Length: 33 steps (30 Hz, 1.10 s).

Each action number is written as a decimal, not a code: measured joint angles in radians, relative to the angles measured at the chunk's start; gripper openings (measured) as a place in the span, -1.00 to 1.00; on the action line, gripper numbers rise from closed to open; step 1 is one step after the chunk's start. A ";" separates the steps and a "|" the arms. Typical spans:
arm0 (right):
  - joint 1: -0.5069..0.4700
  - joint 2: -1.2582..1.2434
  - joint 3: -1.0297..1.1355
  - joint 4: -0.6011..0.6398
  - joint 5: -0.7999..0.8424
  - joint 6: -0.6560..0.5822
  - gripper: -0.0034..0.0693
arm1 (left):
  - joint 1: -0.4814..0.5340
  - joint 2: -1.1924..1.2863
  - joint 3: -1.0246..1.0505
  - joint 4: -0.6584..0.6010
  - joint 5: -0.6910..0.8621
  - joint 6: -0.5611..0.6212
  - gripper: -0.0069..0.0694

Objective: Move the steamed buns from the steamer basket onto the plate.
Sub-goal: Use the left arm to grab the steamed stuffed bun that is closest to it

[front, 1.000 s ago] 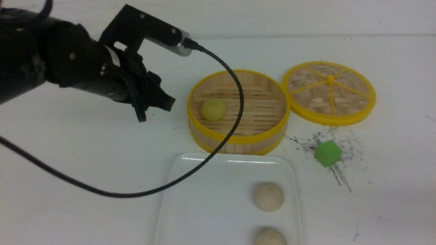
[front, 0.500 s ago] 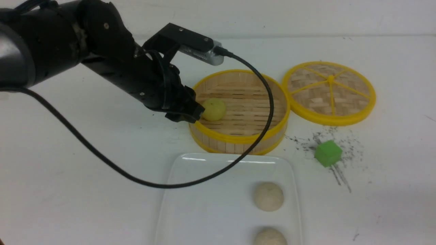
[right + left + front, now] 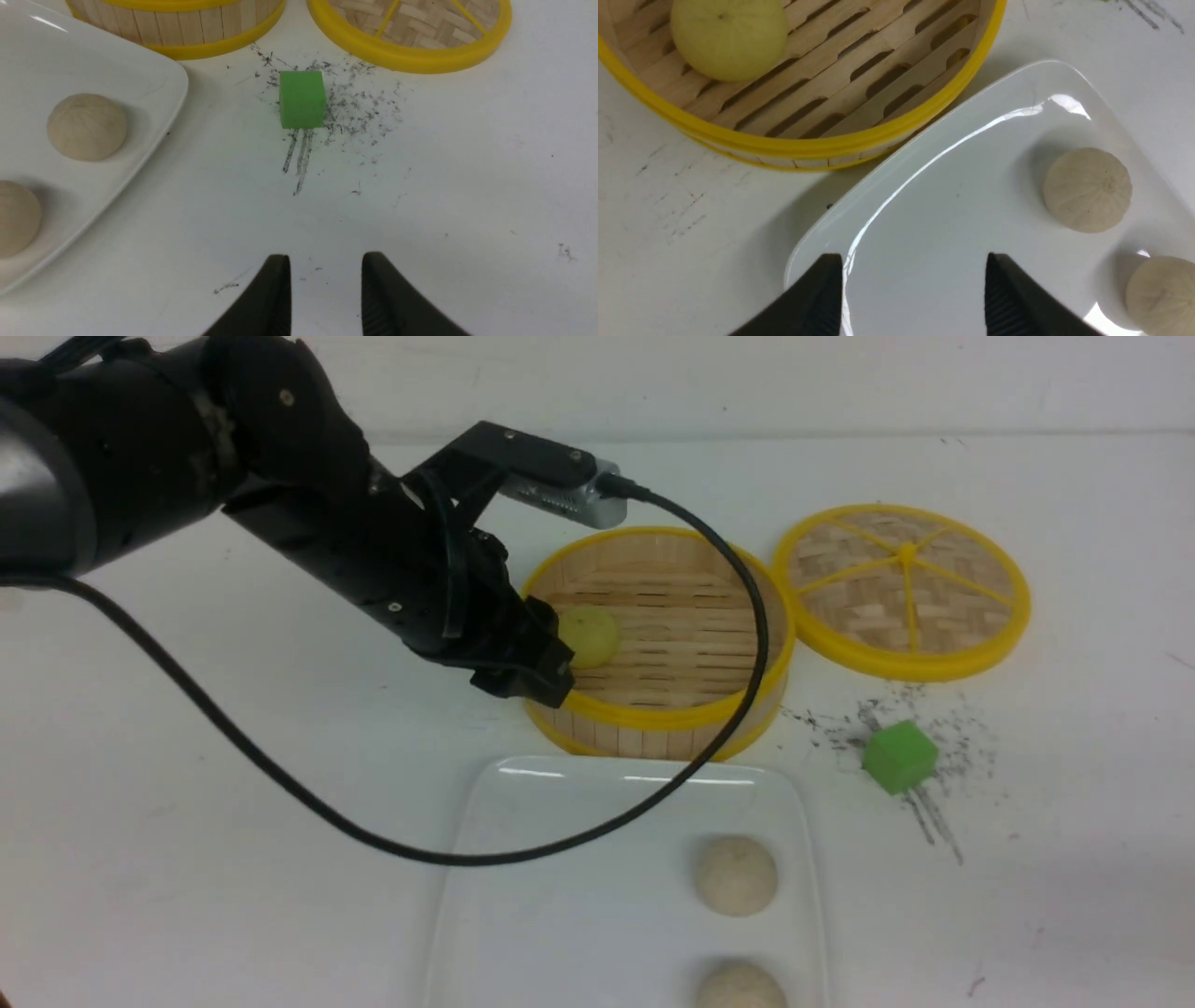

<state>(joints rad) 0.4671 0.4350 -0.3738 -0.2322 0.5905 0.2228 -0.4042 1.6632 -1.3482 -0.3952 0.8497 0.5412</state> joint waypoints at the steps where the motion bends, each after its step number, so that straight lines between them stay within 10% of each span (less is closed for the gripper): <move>1: 0.000 0.000 0.000 0.001 0.000 0.000 -0.24 | 0.000 0.000 0.000 0.000 -0.008 0.005 0.43; 8: 0.000 0.000 0.000 0.016 0.001 0.000 -0.24 | 0.000 0.002 0.000 -0.001 -0.127 0.052 0.61; 33: 0.000 0.000 0.000 0.041 0.010 0.000 -0.24 | -0.006 0.280 -0.175 -0.062 -0.442 0.089 0.32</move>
<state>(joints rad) 0.4671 0.4350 -0.3738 -0.1914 0.6005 0.2228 -0.4104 1.9436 -1.5236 -0.4569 0.4074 0.6306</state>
